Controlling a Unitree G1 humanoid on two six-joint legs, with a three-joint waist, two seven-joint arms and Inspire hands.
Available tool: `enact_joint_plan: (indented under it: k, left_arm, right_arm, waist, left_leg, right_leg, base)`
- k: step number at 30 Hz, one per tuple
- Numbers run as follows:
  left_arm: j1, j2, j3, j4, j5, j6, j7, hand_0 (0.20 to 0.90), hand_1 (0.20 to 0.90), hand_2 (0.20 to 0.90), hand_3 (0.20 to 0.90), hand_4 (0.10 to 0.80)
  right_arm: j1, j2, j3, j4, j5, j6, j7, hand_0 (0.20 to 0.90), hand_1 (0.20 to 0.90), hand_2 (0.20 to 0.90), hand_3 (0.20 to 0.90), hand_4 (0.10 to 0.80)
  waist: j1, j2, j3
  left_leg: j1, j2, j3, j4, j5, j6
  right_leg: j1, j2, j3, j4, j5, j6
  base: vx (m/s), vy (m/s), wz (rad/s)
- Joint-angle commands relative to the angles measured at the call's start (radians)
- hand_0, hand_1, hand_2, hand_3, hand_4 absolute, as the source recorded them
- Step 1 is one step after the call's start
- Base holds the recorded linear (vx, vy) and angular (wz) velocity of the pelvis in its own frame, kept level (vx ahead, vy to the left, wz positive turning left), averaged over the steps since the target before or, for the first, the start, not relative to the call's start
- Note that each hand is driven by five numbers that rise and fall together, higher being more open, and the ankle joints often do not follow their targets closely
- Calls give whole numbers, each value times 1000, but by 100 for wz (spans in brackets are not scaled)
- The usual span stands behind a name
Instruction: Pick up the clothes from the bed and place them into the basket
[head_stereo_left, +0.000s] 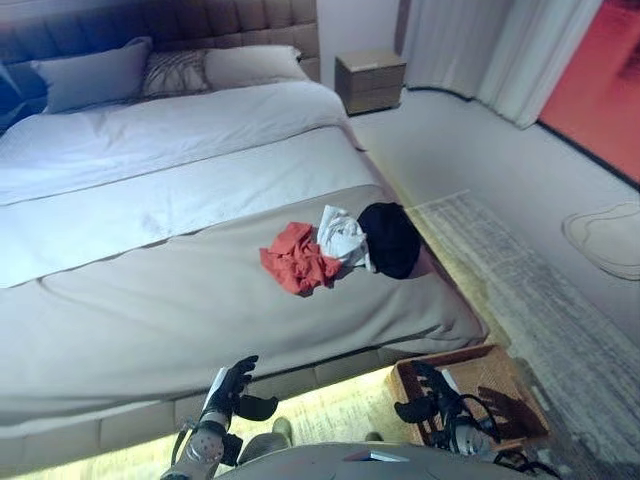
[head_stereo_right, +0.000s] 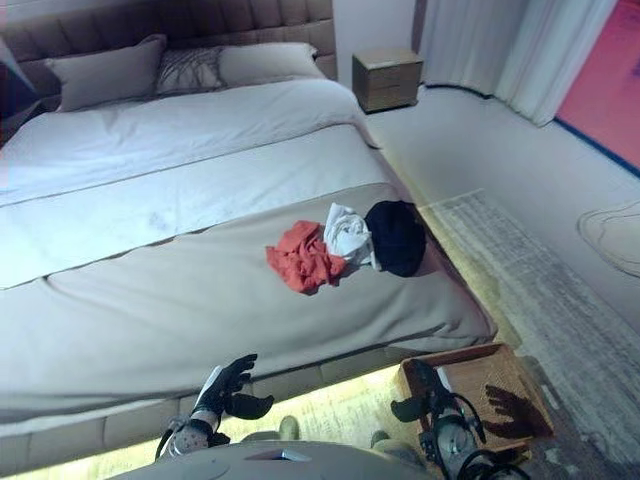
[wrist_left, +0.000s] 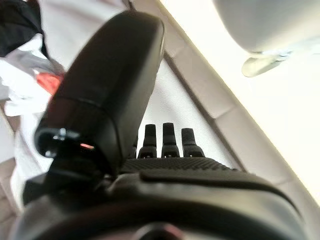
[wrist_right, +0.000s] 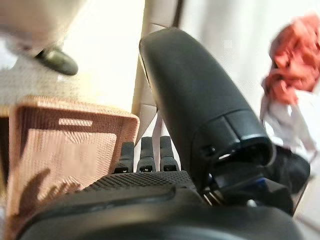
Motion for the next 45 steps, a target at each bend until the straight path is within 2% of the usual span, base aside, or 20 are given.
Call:
enact_joint_plan:
  k: [1,2,3,5,7,8,11,15,18,25,27,29,36,39,45]
  left_arm:
    - [-98,53,1,-64,-23,-59,7,900,900,900,900,800]
    - [-95,72,-10,-76,-10,-54,14,900,900,900,900,800]
    - [-95,84,-23,-85,-12,-47,23,900,900,900,900,800]
    - [-106,105,-45,-101,-31,-30,40,900,900,900,900,800]
    - [-162,121,-74,-97,-78,-14,54,900,900,900,900,800]
    - [-165,121,-75,-100,-83,0,63,900,900,900,900,800]
    - [-173,97,-51,-101,-138,23,43,900,900,900,900,800]
    - [-165,86,-58,-136,-133,7,33,900,900,900,900,800]
    - [-191,102,-67,-201,-172,20,26,900,900,900,900,800]
    - [-220,117,-103,-306,-201,19,25,900,900,900,900,800]
    - [-219,126,-117,-356,-242,-45,8,900,900,900,900,800]
    - [-209,136,-123,-420,-263,-56,-11,900,900,900,900,800]
    - [-193,181,-116,-537,-375,-82,-39,900,900,900,900,800]
    - [-172,205,-92,-650,-427,-155,10,900,900,900,900,800]
    - [-139,238,-20,-823,-533,-193,-11,900,900,900,900,800]
  right_arm:
    - [-130,-12,19,-127,-105,-55,-139,900,900,900,900,800]
    - [-141,-23,35,-171,-146,-45,-179,900,900,900,900,800]
    - [-153,-31,49,-200,-165,-33,-210,900,900,900,900,800]
    - [-200,-37,80,-248,-178,15,-249,900,900,900,900,800]
    - [-330,-46,117,-235,-178,49,-299,900,900,900,900,800]
    - [-361,-46,117,-242,-200,72,-302,900,900,900,900,800]
    - [-479,-70,159,-296,-227,152,-304,900,900,900,900,800]
    - [-586,-118,186,-373,-189,262,-228,900,900,900,900,800]
    - [-715,-170,227,-422,-140,323,-184,900,900,900,900,800]
    - [-928,-222,297,-472,-108,398,-186,900,900,900,900,800]
    - [-1007,-231,318,-462,-123,409,-184,900,900,900,900,800]
    - [-1051,-242,327,-461,-126,436,-162,900,900,900,900,800]
    - [-1172,-257,365,-375,-161,500,-109,900,900,900,900,800]
    - [-1206,-266,368,-330,-191,519,-100,900,900,900,900,800]
    - [-1245,-292,391,-256,-217,581,-35,900,900,900,900,800]
  waist:
    - [10,-51,41]
    - [10,-54,50]
    - [11,-58,57]
    - [11,-65,73]
    - [3,-66,103]
    - [4,-65,108]
    - [39,-79,103]
    - [65,-85,95]
    - [90,-82,119]
    - [134,-60,196]
    - [155,-43,224]
    - [171,-32,244]
    - [217,-7,308]
    - [244,7,341]
    - [285,27,358]
  left_leg:
    - [44,-50,3,47,-128,62]
    - [50,-52,1,44,-137,73]
    - [50,-53,-2,46,-143,76]
    - [40,-51,-23,56,-153,76]
    - [11,-52,-58,55,-158,71]
    - [5,-50,-65,50,-150,72]
    - [-6,-47,-64,5,-111,56]
    - [-25,-40,-70,-26,-84,37]
    - [-75,-37,-79,-11,-71,27]
    - [-198,-57,-124,114,-80,21]
    - [-257,-70,-142,175,-87,19]
    - [-293,-80,-154,212,-93,17]
    - [-409,-108,-174,339,-120,29]
    - [-461,-129,-187,423,-168,37]
    - [-580,-163,-192,554,-207,56]
  right_leg:
    - [-6,-16,-56,219,-121,34]
    - [-70,-27,-57,324,-86,60]
    - [-106,-35,-49,353,-74,69]
    - [-150,-35,-15,332,-69,69]
    - [-173,-26,50,206,-53,62]
    - [-180,-13,63,202,-55,57]
    - [-96,-17,17,70,-31,49]
    - [-70,-14,-8,43,-39,41]
    - [-99,-20,-50,70,-57,29]
    - [-181,-41,-87,171,-96,3]
    - [-226,-53,-95,226,-114,-8]
    - [-252,-58,-107,260,-128,-16]
    - [-368,-75,-128,399,-169,-36]
    - [-425,-85,-128,510,-221,-44]
    - [-541,-118,-148,685,-273,-61]
  base:
    - [39,85,2]
    - [0,0,0]
    - [15,-48,3]
    - [-53,-121,0]
    - [-106,-172,13]
    - [-15,-155,40]
    - [55,-117,42]
    - [69,-48,23]
    - [-45,-18,25]
    - [-36,12,20]
    - [-2,66,23]
    - [18,50,23]
    - [14,26,32]
    - [74,-2,18]
    - [41,-12,21]
